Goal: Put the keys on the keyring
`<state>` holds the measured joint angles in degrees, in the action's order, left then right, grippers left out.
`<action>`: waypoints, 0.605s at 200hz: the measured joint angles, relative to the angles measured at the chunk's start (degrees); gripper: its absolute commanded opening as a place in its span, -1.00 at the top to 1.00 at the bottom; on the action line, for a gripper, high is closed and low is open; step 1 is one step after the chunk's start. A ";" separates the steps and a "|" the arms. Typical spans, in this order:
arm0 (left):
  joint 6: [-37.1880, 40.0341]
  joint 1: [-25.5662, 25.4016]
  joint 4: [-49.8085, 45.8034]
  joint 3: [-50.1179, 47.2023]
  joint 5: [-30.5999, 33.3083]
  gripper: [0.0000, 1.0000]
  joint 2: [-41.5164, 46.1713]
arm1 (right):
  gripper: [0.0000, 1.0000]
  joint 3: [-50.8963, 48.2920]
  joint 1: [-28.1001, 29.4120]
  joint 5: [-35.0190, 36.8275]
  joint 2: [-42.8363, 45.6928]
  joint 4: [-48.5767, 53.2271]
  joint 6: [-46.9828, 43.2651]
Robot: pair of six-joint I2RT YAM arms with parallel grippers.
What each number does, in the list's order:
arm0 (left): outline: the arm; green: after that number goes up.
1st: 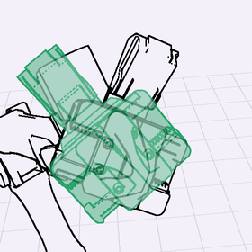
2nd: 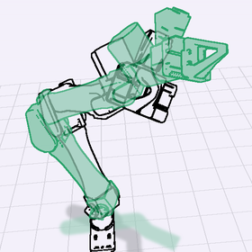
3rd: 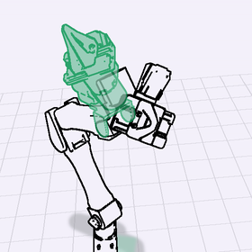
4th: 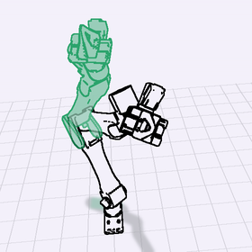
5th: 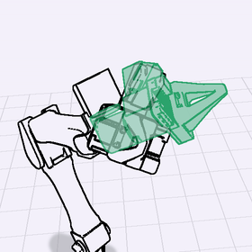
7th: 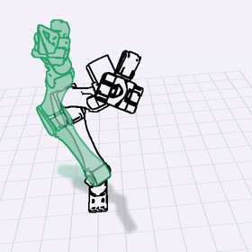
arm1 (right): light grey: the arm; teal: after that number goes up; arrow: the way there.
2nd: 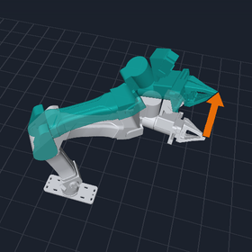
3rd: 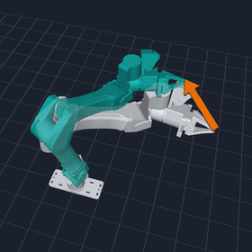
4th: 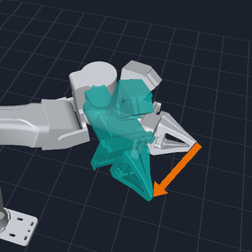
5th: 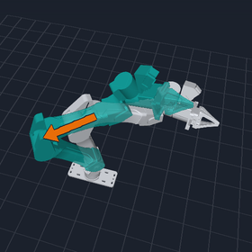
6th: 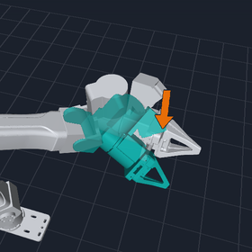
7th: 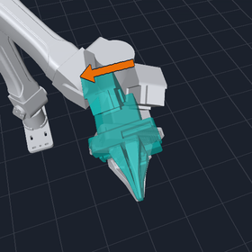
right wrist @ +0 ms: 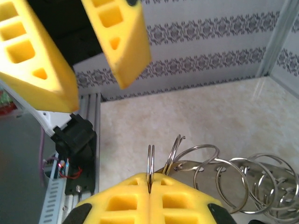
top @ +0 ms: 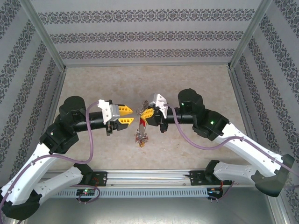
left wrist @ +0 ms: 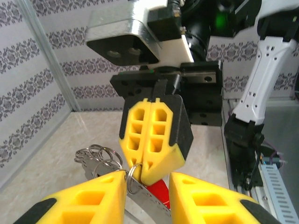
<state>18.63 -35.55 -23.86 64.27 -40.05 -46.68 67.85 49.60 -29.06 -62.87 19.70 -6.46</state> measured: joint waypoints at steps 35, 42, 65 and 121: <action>3.63 -0.26 -4.31 1.03 1.70 0.40 -1.75 | 1.00 4.52 0.24 4.28 -2.91 7.96 -3.74; 4.11 -0.42 -4.81 1.03 2.03 0.41 -2.23 | 1.00 5.22 0.55 5.25 -3.30 9.38 -4.50; 5.51 -0.79 -5.90 1.03 3.06 0.44 -3.82 | 1.00 7.21 2.01 7.34 -4.74 12.98 -6.47; 6.54 -1.25 -6.03 0.98 3.48 0.45 -5.42 | 1.00 10.75 2.82 8.87 -7.02 18.53 -9.29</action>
<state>25.17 -36.80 -29.89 65.25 -36.58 -52.10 78.61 52.42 -20.18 -69.89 38.24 -15.75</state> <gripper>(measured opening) 0.281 0.063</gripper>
